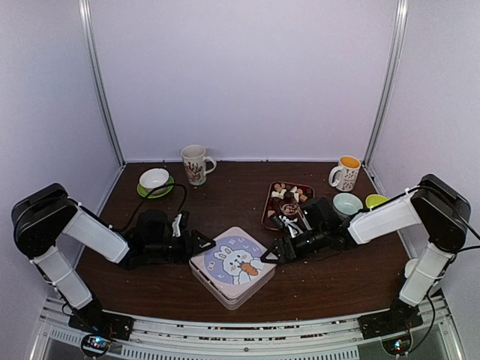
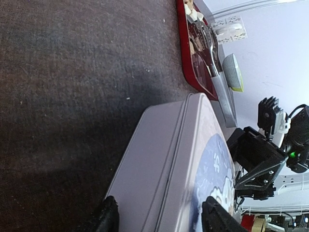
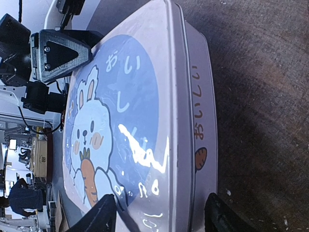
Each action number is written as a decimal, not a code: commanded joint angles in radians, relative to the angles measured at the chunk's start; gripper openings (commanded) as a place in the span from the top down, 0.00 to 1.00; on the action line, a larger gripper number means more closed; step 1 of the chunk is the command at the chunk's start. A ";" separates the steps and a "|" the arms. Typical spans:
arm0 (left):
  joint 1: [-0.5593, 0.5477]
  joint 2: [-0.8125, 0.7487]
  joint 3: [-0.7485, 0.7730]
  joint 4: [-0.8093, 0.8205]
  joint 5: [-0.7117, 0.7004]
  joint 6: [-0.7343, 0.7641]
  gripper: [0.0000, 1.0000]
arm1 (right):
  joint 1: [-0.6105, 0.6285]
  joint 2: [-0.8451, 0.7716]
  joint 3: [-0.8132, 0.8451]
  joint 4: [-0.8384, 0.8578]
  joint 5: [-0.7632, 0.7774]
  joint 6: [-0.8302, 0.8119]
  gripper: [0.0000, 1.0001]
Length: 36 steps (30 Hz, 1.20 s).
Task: Pack the chocolate
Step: Rotate the packed packing box at the center of the board.
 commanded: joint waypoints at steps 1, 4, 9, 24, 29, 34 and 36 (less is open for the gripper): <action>-0.002 -0.060 0.018 -0.068 -0.033 0.056 0.38 | 0.008 -0.030 0.004 0.041 0.045 0.018 0.37; -0.002 -0.177 0.033 -0.289 -0.096 0.136 0.34 | 0.008 -0.028 0.017 0.027 0.048 0.004 0.36; -0.007 -0.389 0.070 -0.661 -0.208 0.169 0.31 | 0.008 -0.020 0.037 0.017 0.052 -0.014 0.36; -0.174 -0.434 0.060 -0.798 -0.089 0.073 1.00 | 0.010 0.027 0.106 0.013 0.051 -0.019 0.36; -0.216 -0.313 0.062 -0.699 -0.088 0.034 1.00 | 0.011 0.043 0.126 0.005 0.037 -0.020 0.36; -0.216 -0.261 0.060 -0.642 -0.119 0.035 1.00 | 0.024 0.075 0.144 -0.033 0.013 -0.037 0.36; -0.215 -0.232 0.071 -0.622 -0.146 0.043 1.00 | 0.030 0.087 0.152 -0.064 0.013 -0.054 0.36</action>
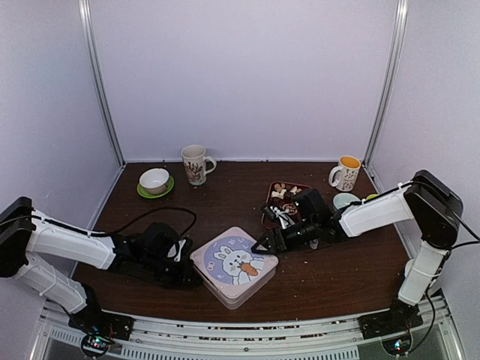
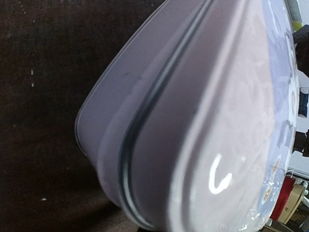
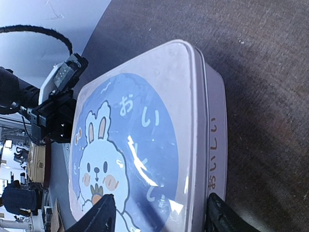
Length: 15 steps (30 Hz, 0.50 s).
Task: Pack the chocolate
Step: Rotate the packed packing box at the center of the board.
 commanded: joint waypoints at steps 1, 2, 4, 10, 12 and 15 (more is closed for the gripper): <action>0.002 0.058 0.028 0.123 -0.053 0.003 1.00 | 0.018 0.028 0.027 -0.057 -0.016 -0.044 0.36; 0.002 0.076 0.035 0.138 -0.074 0.008 1.00 | 0.019 0.024 0.020 -0.056 -0.007 -0.045 0.36; 0.002 0.122 0.054 0.180 -0.099 0.016 1.00 | 0.017 0.007 -0.003 -0.052 0.037 -0.039 0.37; 0.034 0.270 0.120 0.411 -0.104 0.011 1.00 | 0.000 -0.030 -0.074 0.005 0.116 0.040 0.37; 0.055 0.298 0.134 0.450 -0.099 0.020 1.00 | -0.002 -0.041 -0.104 0.046 0.125 0.072 0.38; 0.084 0.309 0.162 0.425 -0.097 0.054 1.00 | 0.001 -0.045 -0.130 0.076 0.112 0.100 0.37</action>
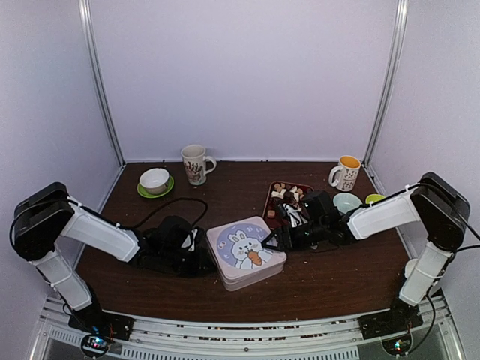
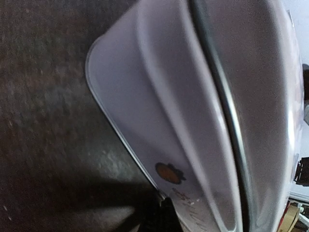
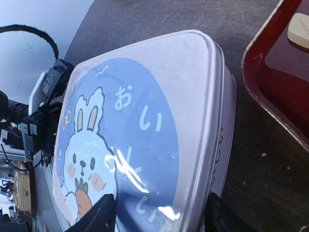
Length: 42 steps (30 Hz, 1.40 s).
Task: Pack the chocolate
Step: Rotate the packed packing box at the center of the board.
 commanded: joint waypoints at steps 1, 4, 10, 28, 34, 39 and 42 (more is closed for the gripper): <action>0.046 0.041 0.058 0.178 -0.049 0.052 1.00 | 0.040 0.000 -0.055 0.045 -0.047 0.062 0.38; 0.084 0.030 0.008 0.248 -0.013 0.038 1.00 | 0.053 -0.014 -0.062 0.036 -0.051 0.066 0.38; 0.093 -0.069 -0.097 0.285 0.016 0.001 0.77 | 0.096 -0.056 -0.082 0.022 -0.037 0.090 0.38; 0.066 -0.255 -0.138 0.231 0.023 -0.061 0.55 | 0.168 -0.079 0.088 -0.277 0.125 -0.026 0.33; 0.061 -0.217 -0.125 0.210 0.038 -0.060 0.40 | 0.184 -0.055 0.130 -0.337 0.166 -0.047 0.33; 0.061 -0.185 -0.119 0.185 0.046 -0.056 0.41 | 0.188 -0.042 0.150 -0.346 0.163 -0.054 0.32; 0.061 -0.165 -0.116 0.192 0.061 -0.057 0.50 | 0.195 -0.039 0.160 -0.354 0.162 -0.063 0.32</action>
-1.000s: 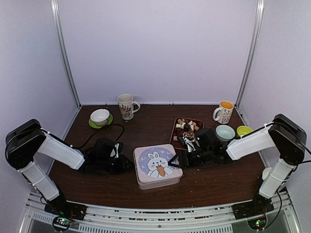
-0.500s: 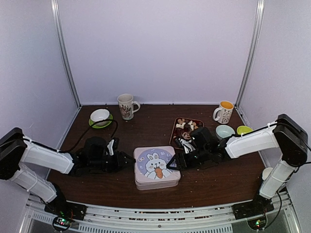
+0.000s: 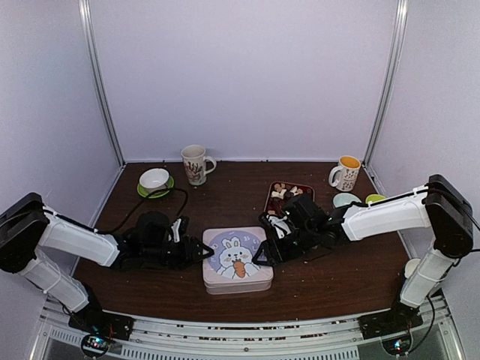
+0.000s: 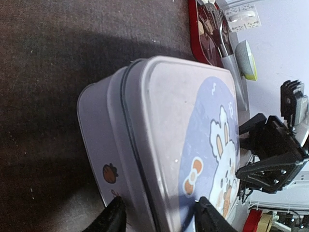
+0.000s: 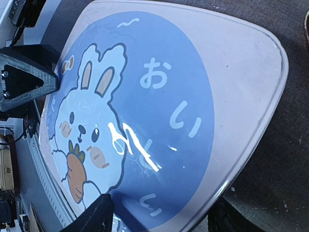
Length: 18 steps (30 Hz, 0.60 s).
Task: Pack the chocolate
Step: Rotate the packed packing box at the center of the board.
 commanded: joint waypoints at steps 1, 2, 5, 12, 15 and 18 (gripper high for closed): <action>-0.007 0.034 0.026 0.011 0.029 0.011 0.52 | 0.015 0.015 0.037 -0.018 0.016 -0.028 0.32; -0.006 0.040 0.023 0.012 0.029 0.009 0.55 | 0.016 0.018 0.039 -0.020 0.015 -0.030 0.32; -0.006 0.053 0.001 0.017 0.013 -0.002 0.62 | 0.019 0.030 0.042 -0.023 0.007 -0.033 0.32; -0.006 0.111 -0.060 0.097 0.004 -0.025 0.70 | 0.024 0.042 0.039 -0.027 0.018 -0.035 0.32; -0.005 0.140 -0.092 0.147 -0.004 -0.042 0.71 | 0.024 0.041 0.032 -0.017 0.015 -0.031 0.32; -0.003 0.181 -0.128 0.226 -0.004 -0.070 0.72 | 0.024 0.044 0.019 0.004 0.005 -0.020 0.32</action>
